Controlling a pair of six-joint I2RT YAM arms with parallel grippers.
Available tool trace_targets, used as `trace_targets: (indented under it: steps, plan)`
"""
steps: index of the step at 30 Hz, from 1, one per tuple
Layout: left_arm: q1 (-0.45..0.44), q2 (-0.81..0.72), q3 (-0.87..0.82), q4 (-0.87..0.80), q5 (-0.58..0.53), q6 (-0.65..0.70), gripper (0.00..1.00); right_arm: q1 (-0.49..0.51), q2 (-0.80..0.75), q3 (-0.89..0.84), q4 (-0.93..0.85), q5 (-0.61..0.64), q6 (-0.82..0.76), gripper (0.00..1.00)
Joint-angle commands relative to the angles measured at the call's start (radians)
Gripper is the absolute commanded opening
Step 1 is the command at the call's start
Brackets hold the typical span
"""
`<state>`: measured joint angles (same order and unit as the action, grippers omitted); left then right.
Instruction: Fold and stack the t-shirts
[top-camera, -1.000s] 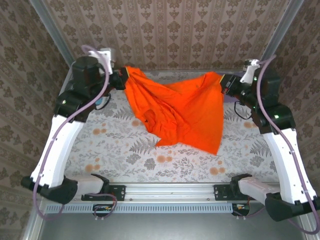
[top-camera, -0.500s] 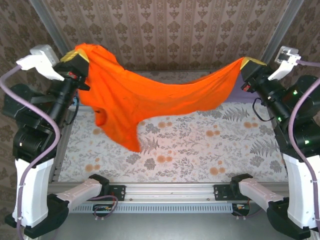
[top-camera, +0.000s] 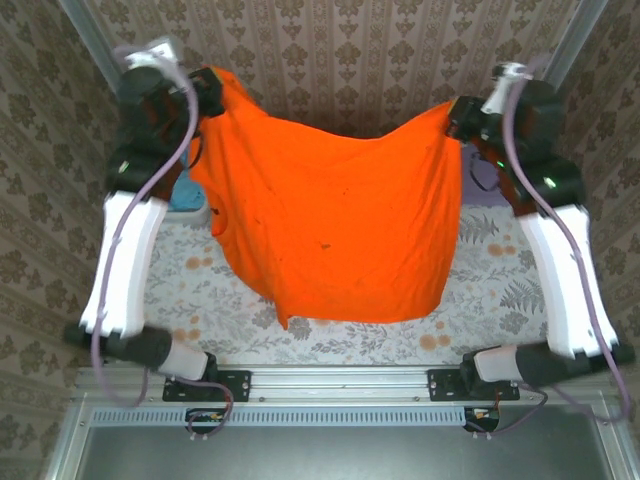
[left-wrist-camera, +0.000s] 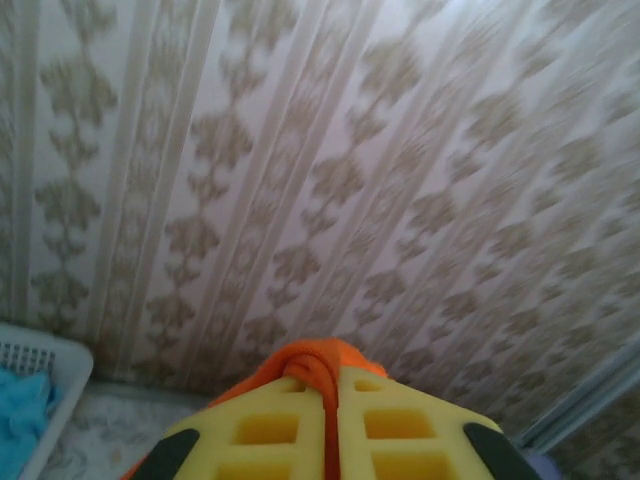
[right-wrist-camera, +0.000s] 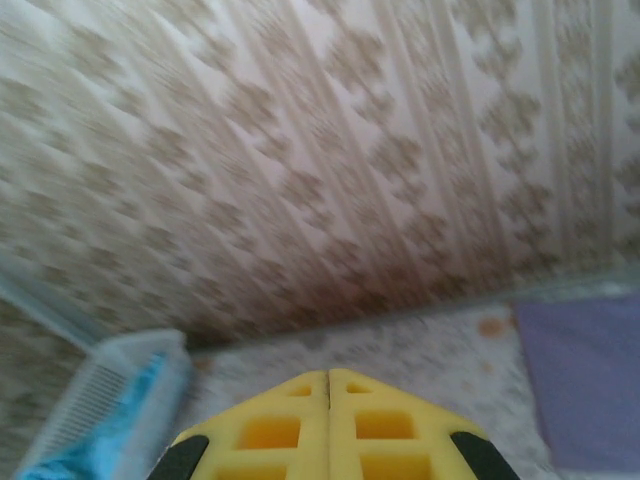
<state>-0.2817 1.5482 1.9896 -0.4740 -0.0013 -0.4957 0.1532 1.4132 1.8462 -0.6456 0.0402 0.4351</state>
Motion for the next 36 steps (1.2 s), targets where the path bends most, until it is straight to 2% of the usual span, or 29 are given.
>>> trace_targets:
  steps: [1,3,4,5,6,7,9,11,12,15,17,20,21,23,26,30,36]
  plan:
    - [0.022,0.325,0.186,-0.171,0.097,-0.056,0.30,-0.036,0.215,-0.024,-0.091,0.124,-0.021,0.00]
    - [0.019,0.578,0.486,-0.359,0.032,-0.014,0.63,-0.074,0.340,0.009,-0.077,0.116,-0.007,0.00]
    - [0.024,0.738,0.689,-0.470,-0.001,-0.008,0.80,-0.094,0.419,0.069,-0.118,0.115,0.002,0.09]
    - [0.028,0.874,0.875,-0.559,-0.015,-0.010,0.99,-0.112,0.499,0.154,-0.175,0.112,0.004,0.27]
    - [0.036,0.963,1.011,-0.597,0.021,-0.008,1.00,-0.124,0.572,0.254,-0.252,0.113,-0.003,0.55]
    - [0.045,1.005,1.059,-0.608,0.065,-0.024,1.00,-0.139,0.642,0.357,-0.341,0.104,0.000,0.62]
    - [0.048,0.964,0.980,-0.622,0.069,-0.038,1.00,-0.174,0.777,0.643,-0.567,0.076,0.013,0.66]
    - [0.027,0.816,0.739,-0.566,-0.003,0.008,1.00,-0.182,0.838,0.819,-0.681,0.082,-0.022,0.70]
    - [0.016,0.722,0.573,-0.504,-0.039,0.023,1.00,-0.185,0.825,0.824,-0.684,0.063,-0.031,0.72]
    - [0.005,0.507,0.214,-0.385,-0.072,0.014,1.00,-0.193,0.706,0.633,-0.605,-0.002,-0.034,0.75]
    - [0.002,0.439,0.116,-0.435,-0.076,0.012,0.98,-0.193,0.630,0.467,-0.553,-0.040,-0.049,0.75]
    - [-0.003,0.393,-0.002,-0.526,-0.010,0.026,0.85,-0.192,0.478,0.154,-0.427,-0.131,-0.053,0.74]
    - [-0.008,0.376,-0.061,-0.528,0.030,0.036,0.80,-0.189,0.418,0.038,-0.372,-0.181,-0.046,0.71]
    - [-0.022,0.361,-0.188,-0.524,0.091,0.037,0.75,-0.176,0.345,-0.146,-0.280,-0.254,-0.014,0.63]
    - [-0.055,0.357,-0.316,-0.500,0.124,0.028,0.67,-0.133,0.312,-0.322,-0.198,-0.288,0.025,0.49]
    - [-0.098,0.411,-0.355,-0.470,0.141,0.009,0.61,-0.062,0.373,-0.412,-0.136,-0.302,0.067,0.31]
    - [-0.129,0.548,-0.277,-0.459,0.095,-0.018,0.56,0.002,0.537,-0.357,-0.091,-0.226,0.124,0.26]
